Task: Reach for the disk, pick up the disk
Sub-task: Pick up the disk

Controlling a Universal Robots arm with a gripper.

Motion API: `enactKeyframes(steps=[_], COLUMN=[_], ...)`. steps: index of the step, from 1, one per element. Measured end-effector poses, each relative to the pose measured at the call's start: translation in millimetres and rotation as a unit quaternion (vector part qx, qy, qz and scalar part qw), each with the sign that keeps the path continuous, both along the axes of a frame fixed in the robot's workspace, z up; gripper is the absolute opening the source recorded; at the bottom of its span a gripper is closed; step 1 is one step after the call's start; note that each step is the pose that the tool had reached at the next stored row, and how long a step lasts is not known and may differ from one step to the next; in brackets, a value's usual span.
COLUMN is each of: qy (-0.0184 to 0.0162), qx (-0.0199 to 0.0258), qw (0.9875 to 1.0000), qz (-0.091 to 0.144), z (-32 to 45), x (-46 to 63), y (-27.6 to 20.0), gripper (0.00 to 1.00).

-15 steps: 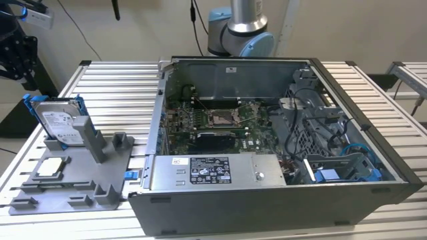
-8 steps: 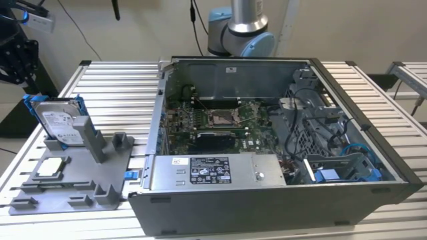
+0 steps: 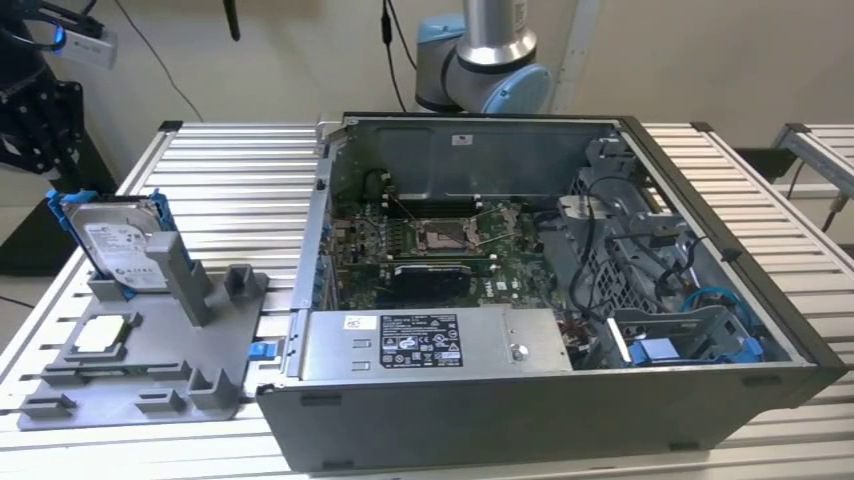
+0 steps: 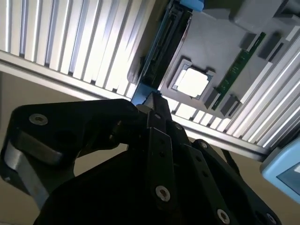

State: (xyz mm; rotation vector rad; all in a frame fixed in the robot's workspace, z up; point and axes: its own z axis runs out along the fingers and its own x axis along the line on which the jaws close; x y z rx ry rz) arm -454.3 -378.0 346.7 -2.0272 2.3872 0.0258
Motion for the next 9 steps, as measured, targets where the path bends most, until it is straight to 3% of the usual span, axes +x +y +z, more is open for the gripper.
enactKeyframes(steps=[9], qy=[0.0], qx=[0.0012], qw=[1.0], qz=[0.004], z=[-0.7], x=[0.0], y=[0.1], gripper=[1.0])
